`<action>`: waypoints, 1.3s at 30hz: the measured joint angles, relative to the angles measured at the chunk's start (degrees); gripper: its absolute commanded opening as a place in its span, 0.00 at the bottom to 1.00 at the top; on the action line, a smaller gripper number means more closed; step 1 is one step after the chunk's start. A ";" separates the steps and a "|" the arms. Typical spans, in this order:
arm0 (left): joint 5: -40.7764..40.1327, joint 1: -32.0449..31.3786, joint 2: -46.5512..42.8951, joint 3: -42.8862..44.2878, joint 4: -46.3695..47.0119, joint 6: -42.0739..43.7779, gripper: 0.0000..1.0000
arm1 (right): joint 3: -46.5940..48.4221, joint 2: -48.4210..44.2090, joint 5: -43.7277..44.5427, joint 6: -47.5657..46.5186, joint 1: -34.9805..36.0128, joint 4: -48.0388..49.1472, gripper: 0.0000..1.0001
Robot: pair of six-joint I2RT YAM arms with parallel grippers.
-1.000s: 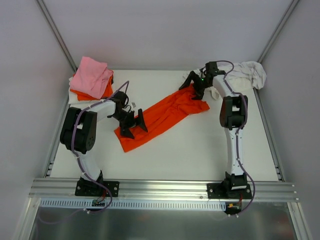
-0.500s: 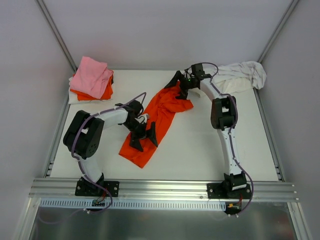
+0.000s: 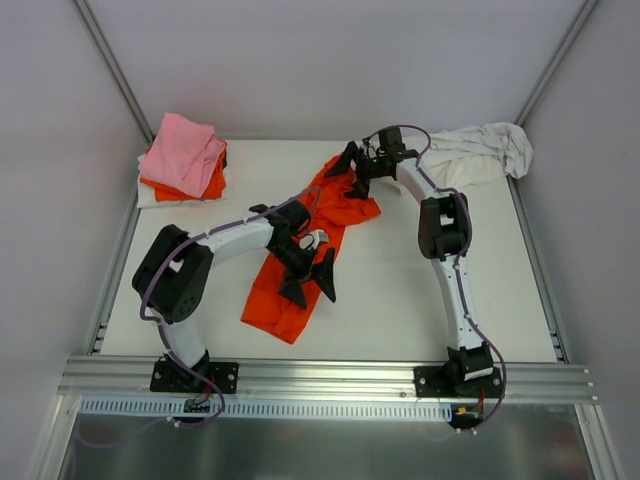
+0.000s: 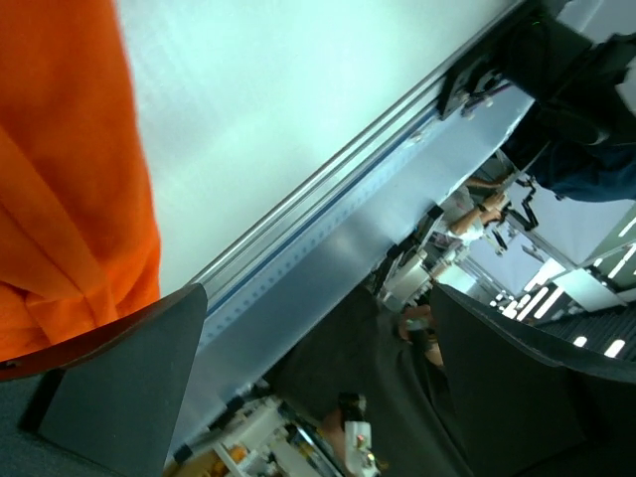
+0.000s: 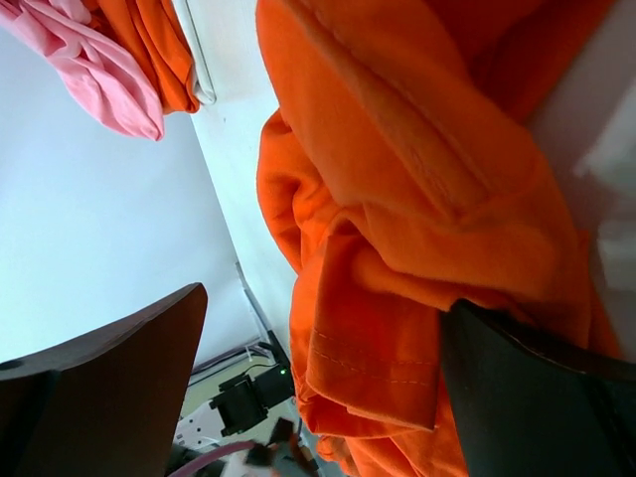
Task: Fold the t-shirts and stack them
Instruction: Rotate the tshirt 90 degrees
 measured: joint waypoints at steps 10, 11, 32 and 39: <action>-2.38 0.02 -8.57 9.42 -0.52 4.04 0.99 | -0.50 -12.70 5.77 -8.35 -11.80 -8.04 0.99; -2.84 0.02 -9.29 9.49 -0.15 4.15 0.99 | -1.36 -15.65 6.40 -9.46 -13.49 -8.74 1.00; -25.42 10.19 14.43 37.53 2.99 10.97 0.99 | -68.35 -59.06 15.76 -20.28 -5.01 -16.46 0.99; -24.04 11.26 22.67 45.09 3.54 10.86 0.99 | -66.18 -56.54 16.70 -19.96 -4.55 -14.86 1.00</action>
